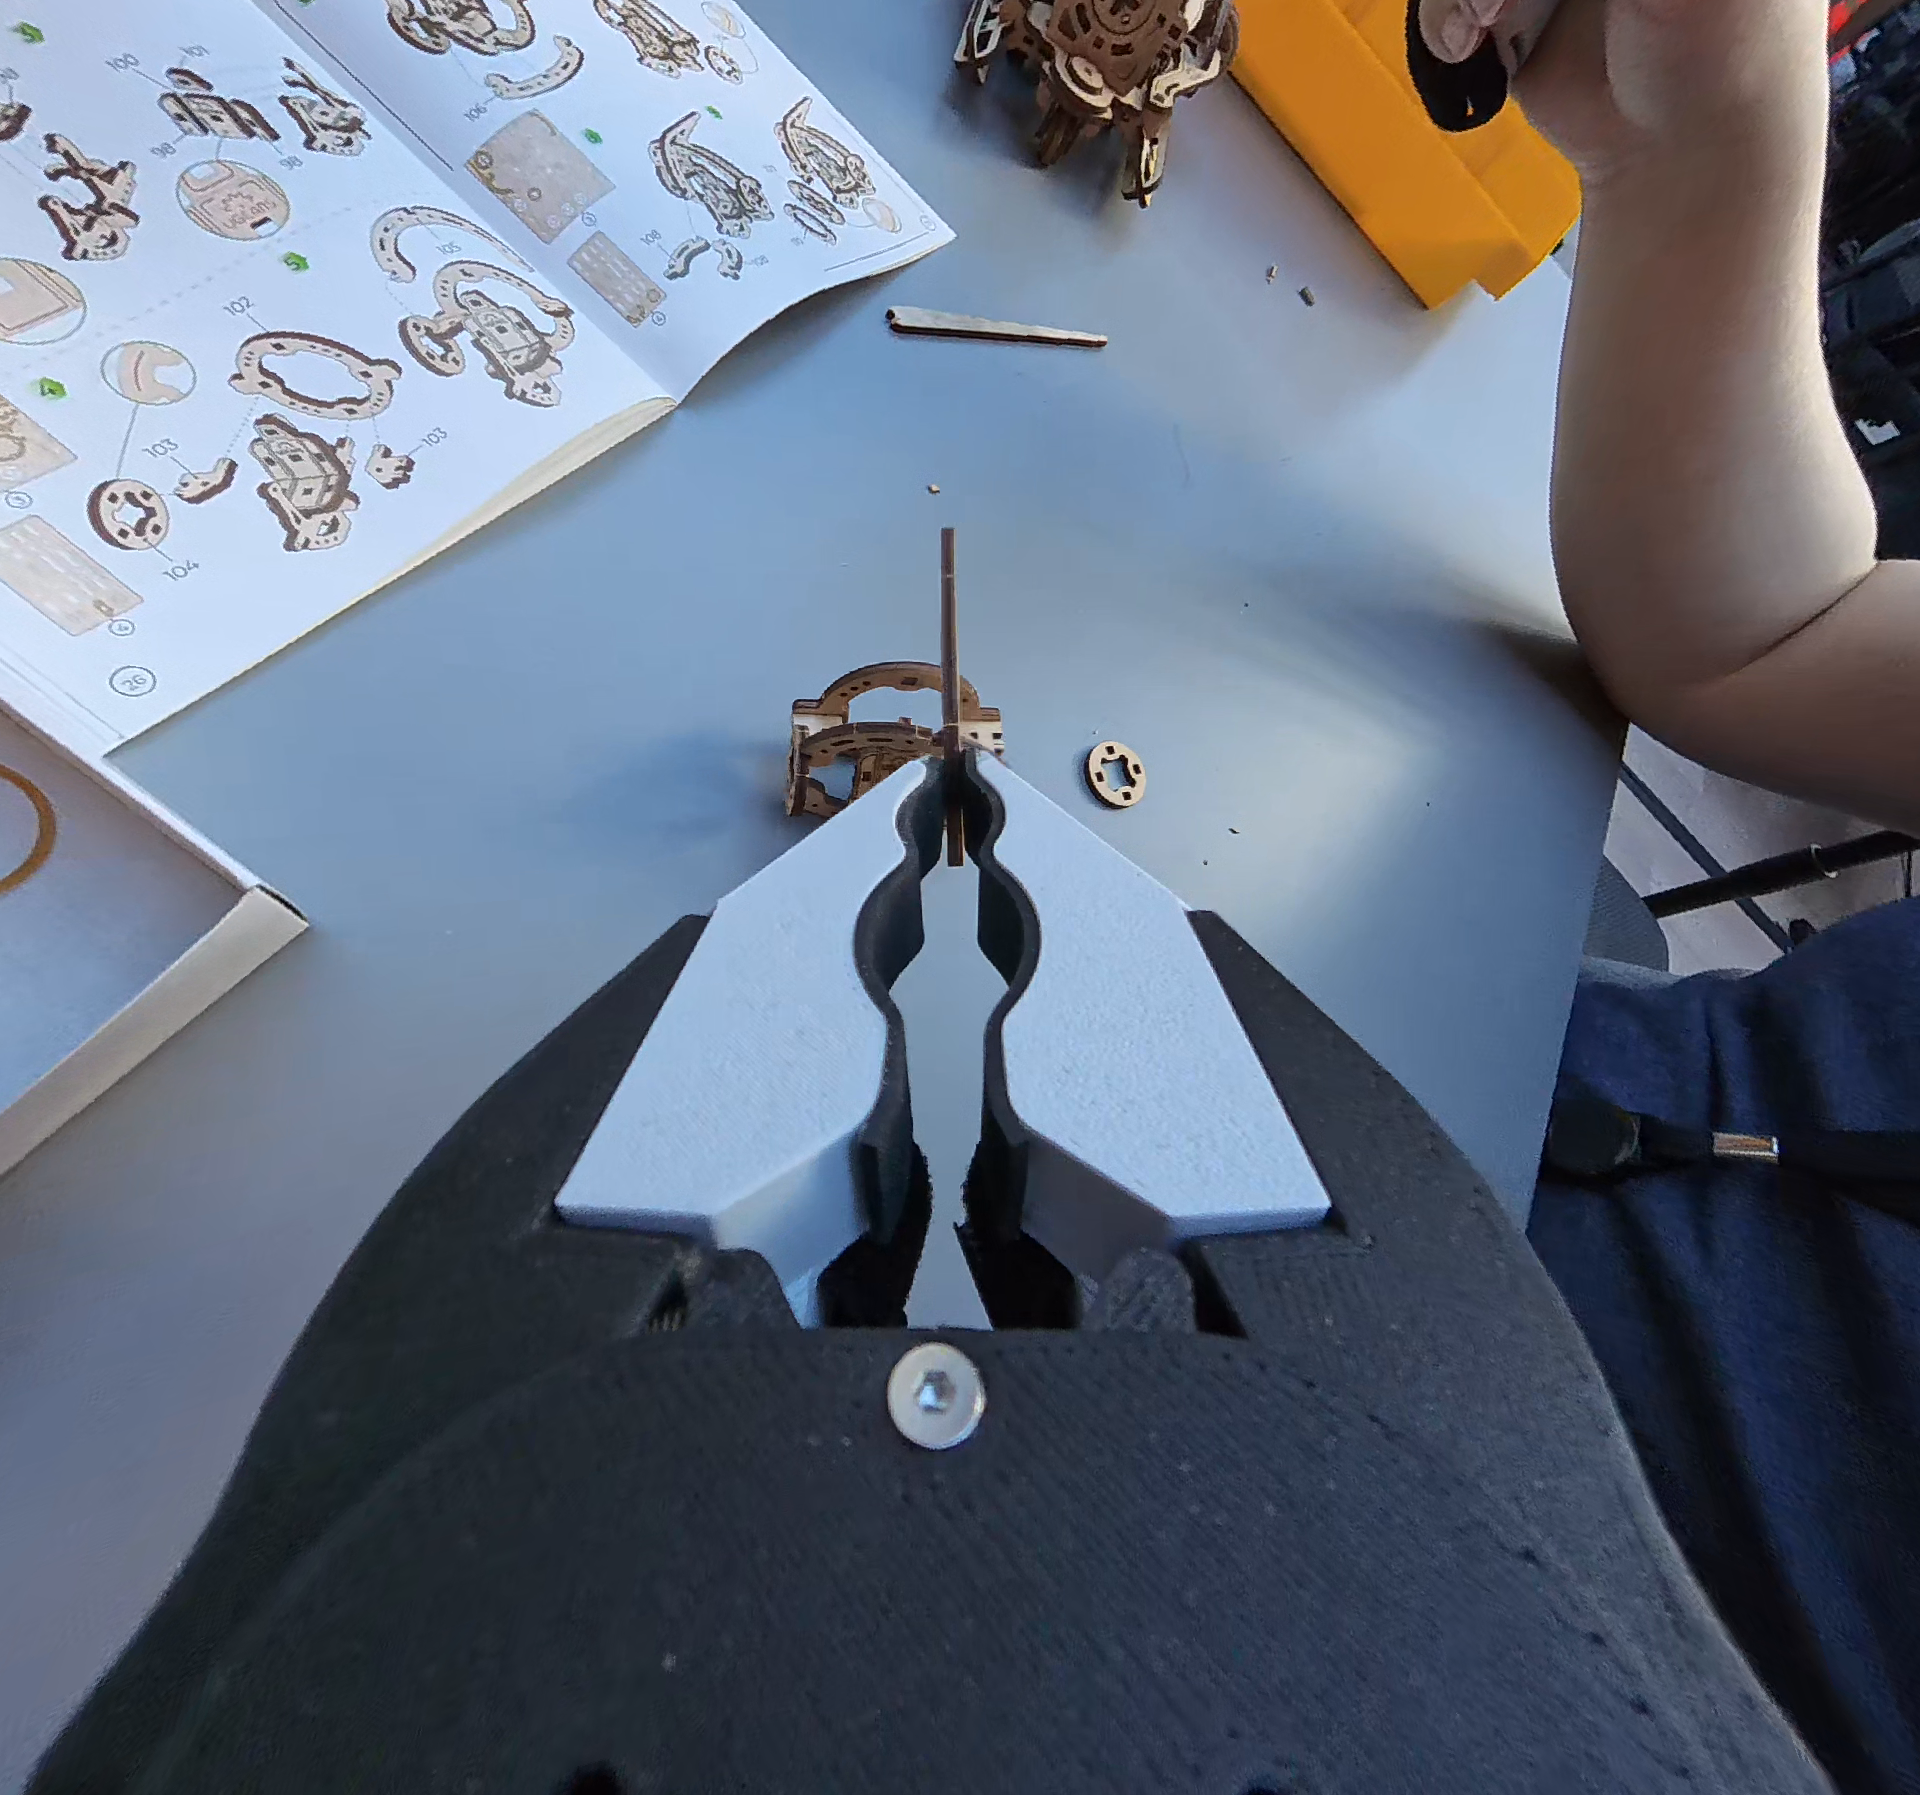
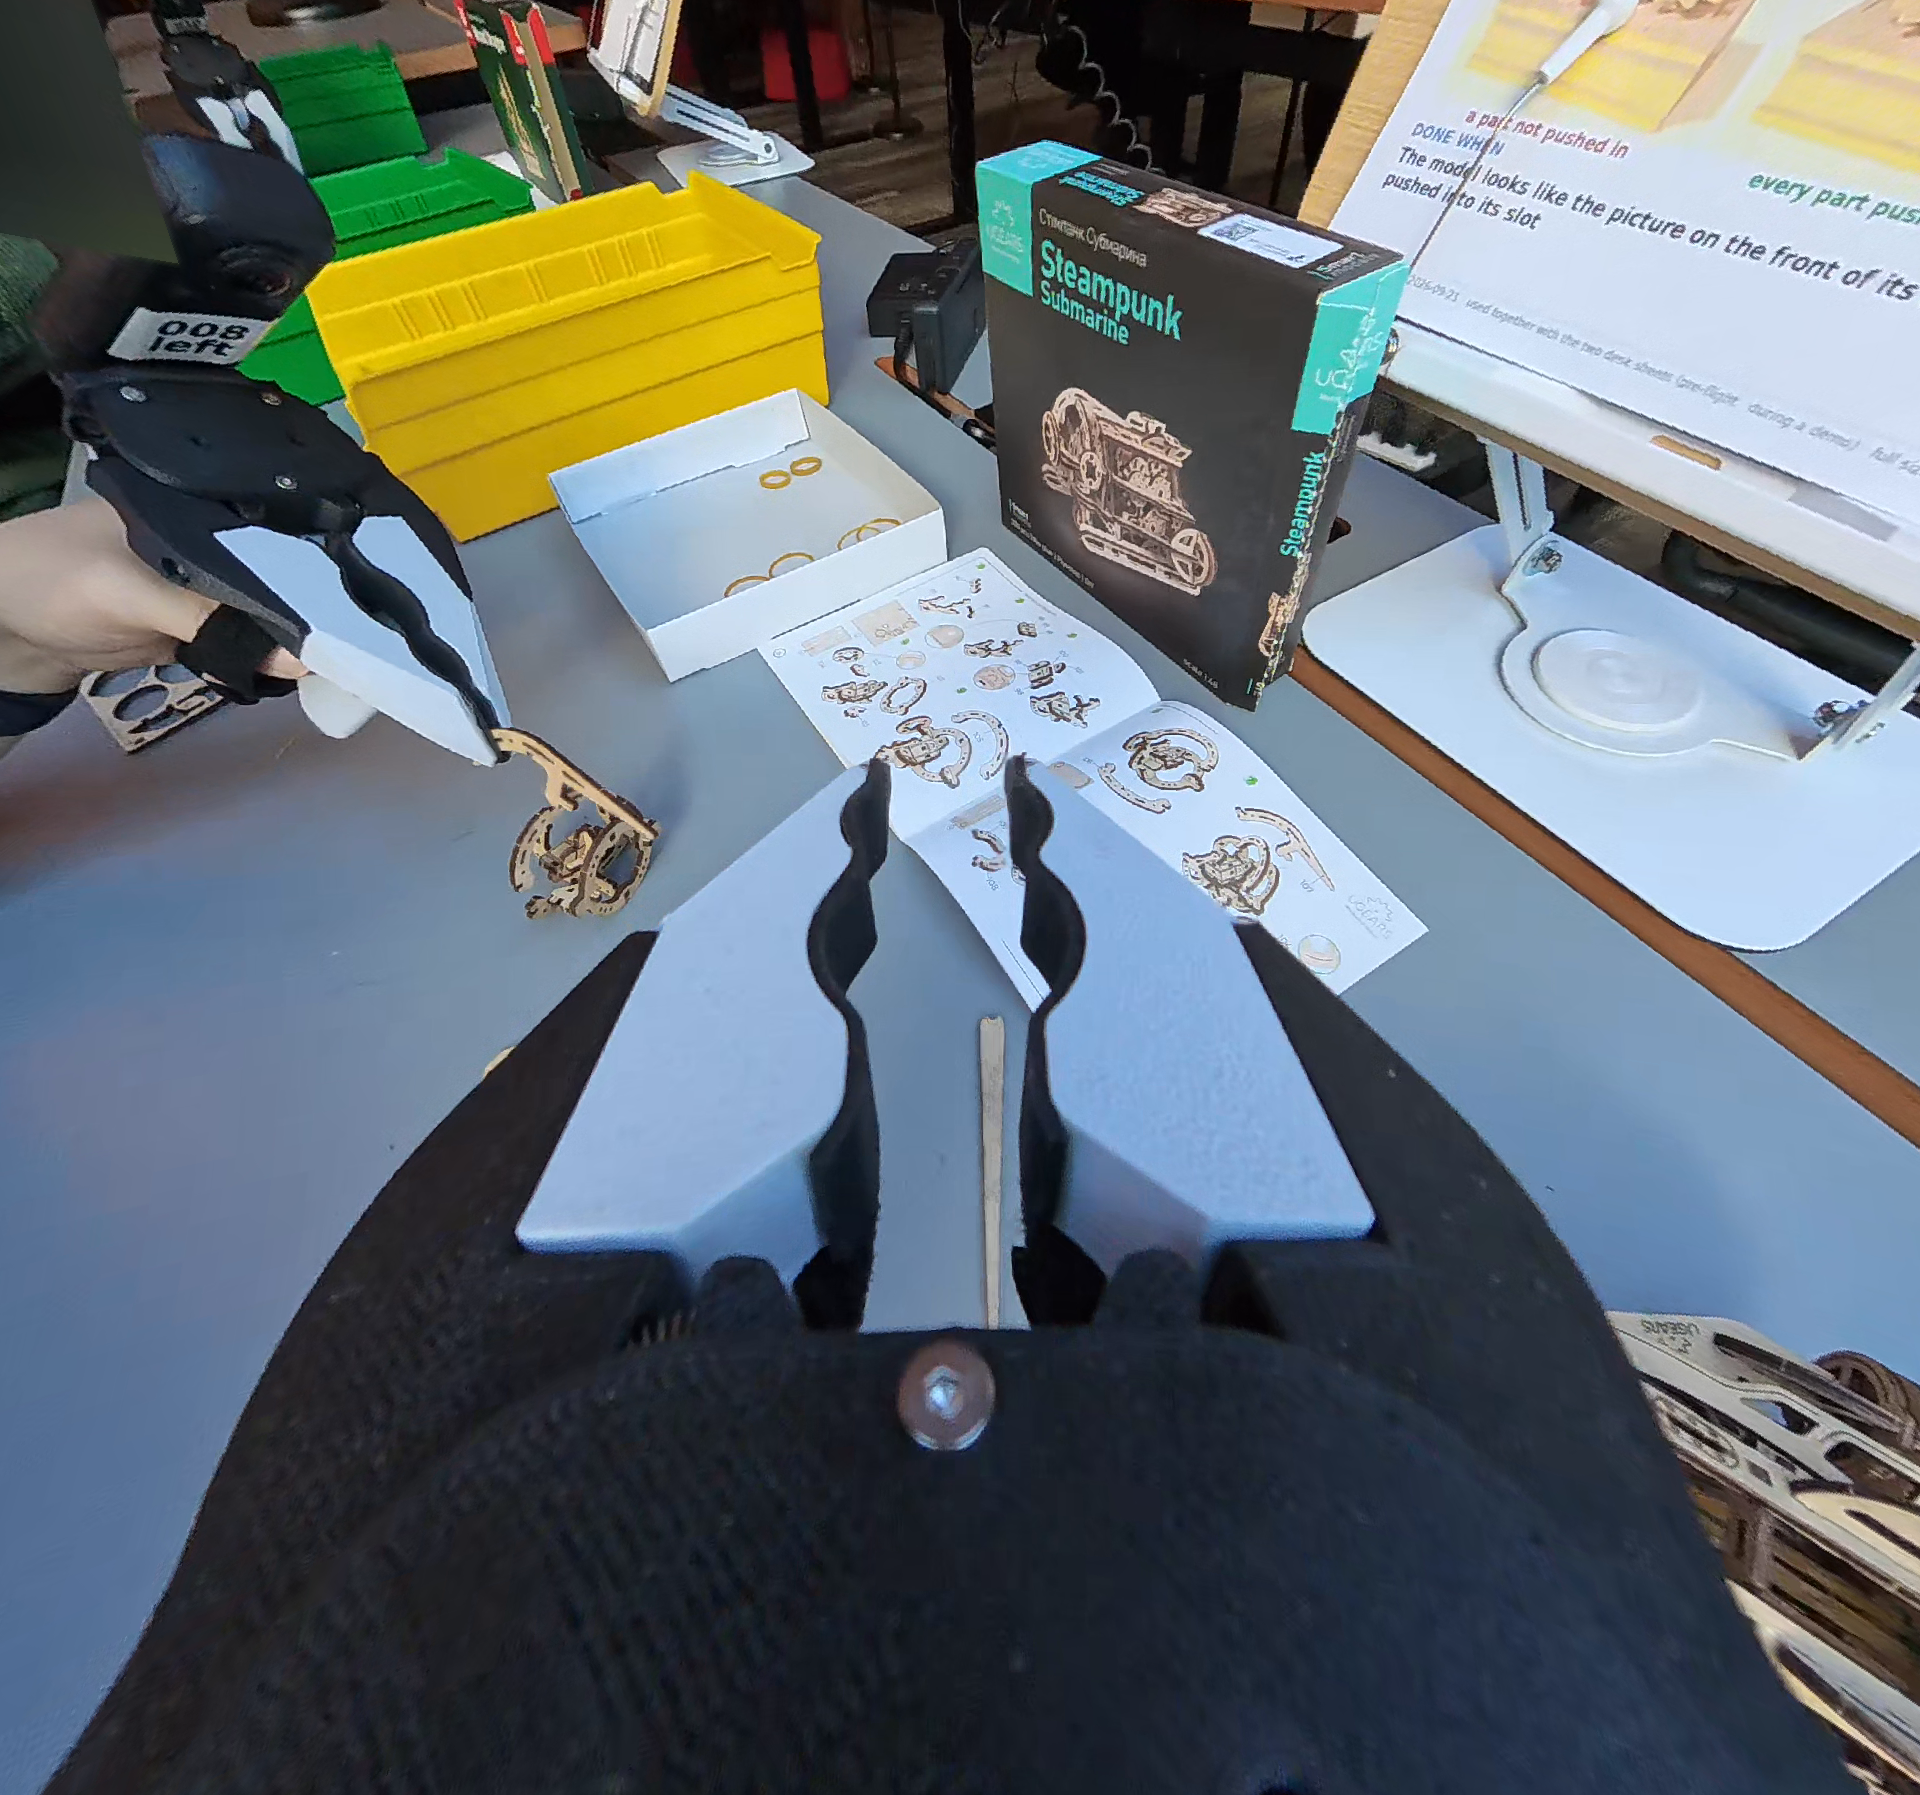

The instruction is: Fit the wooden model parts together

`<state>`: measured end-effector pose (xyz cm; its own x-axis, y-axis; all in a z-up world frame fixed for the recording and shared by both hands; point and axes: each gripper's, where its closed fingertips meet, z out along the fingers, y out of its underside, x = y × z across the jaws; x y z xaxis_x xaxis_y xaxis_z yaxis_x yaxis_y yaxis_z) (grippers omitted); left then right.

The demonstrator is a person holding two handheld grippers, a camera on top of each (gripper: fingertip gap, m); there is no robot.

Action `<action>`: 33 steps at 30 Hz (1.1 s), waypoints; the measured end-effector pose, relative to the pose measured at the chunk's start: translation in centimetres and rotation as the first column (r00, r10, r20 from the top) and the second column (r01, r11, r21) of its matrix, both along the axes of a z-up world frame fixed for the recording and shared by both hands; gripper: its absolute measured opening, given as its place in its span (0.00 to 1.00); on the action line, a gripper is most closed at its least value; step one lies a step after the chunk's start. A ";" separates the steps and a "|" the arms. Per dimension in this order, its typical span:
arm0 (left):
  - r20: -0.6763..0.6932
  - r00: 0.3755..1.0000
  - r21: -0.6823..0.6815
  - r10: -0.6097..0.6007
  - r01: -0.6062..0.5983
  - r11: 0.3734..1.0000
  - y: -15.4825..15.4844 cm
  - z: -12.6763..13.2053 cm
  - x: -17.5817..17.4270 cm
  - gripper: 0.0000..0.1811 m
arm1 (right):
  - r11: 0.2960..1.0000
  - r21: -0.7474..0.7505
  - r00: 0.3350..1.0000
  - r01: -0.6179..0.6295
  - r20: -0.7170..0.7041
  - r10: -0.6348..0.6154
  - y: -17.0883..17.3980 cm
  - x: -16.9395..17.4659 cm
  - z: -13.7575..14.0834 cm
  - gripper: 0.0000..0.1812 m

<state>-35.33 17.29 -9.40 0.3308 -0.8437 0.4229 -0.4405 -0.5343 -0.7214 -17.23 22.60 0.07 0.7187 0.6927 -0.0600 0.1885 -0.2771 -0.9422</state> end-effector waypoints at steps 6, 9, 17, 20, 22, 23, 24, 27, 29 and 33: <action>0.006 1.000 0.010 0.012 -0.012 1.000 0.1 -0.2 -0.1 0.00 | 0.998 0.035 0.998 0.058 0.001 -0.059 0.2 2.7 1.0 0.12; 0.021 1.000 0.017 0.012 -0.012 1.000 0.1 0.0 0.0 0.00 | 0.997 0.040 0.995 0.073 -0.074 -0.070 0.1 3.8 2.1 0.12; 0.039 0.999 0.045 0.021 -0.023 0.999 0.0 -0.1 0.1 0.00 | 0.996 0.020 0.981 0.091 -0.175 -0.086 0.3 5.1 2.8 0.12; 0.048 0.998 0.045 0.027 -0.029 0.999 0.0 -0.1 0.1 0.00 | 0.996 0.030 0.983 0.088 -0.163 -0.082 0.2 5.0 2.9 0.12; 0.050 0.998 0.048 0.030 -0.032 0.998 0.1 -0.1 0.1 0.00 | 0.996 0.032 0.986 0.087 -0.146 -0.082 0.2 4.9 2.7 0.12; 0.051 0.998 0.047 0.030 -0.032 0.998 0.1 0.0 0.1 0.00 | 0.996 0.030 0.987 0.087 -0.139 -0.082 0.3 4.8 2.5 0.12; 0.052 0.998 0.047 0.028 -0.031 0.998 0.0 0.0 0.1 0.00 | 0.996 0.027 0.987 0.088 -0.135 -0.084 0.3 4.8 2.4 0.12; 0.052 0.998 0.053 0.027 -0.030 0.998 0.0 0.0 0.1 0.00 | 0.996 0.016 0.987 0.085 -0.136 -0.082 0.4 4.7 2.1 0.12; 0.051 0.998 0.054 0.026 -0.029 0.998 -0.1 0.0 0.1 0.00 | 0.996 0.013 0.987 0.086 -0.138 -0.083 0.5 4.8 2.0 0.12; 0.057 0.998 0.055 0.030 -0.033 0.998 -0.1 0.0 0.1 0.00 | 0.996 0.010 0.986 0.089 -0.139 -0.087 0.6 4.9 1.8 0.12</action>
<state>-35.20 17.20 -9.36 0.3349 -0.8558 0.3943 -0.3820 -0.5059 -0.7734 -12.35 23.16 1.88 0.7624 0.6288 -0.1527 0.0312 -0.2714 -0.9620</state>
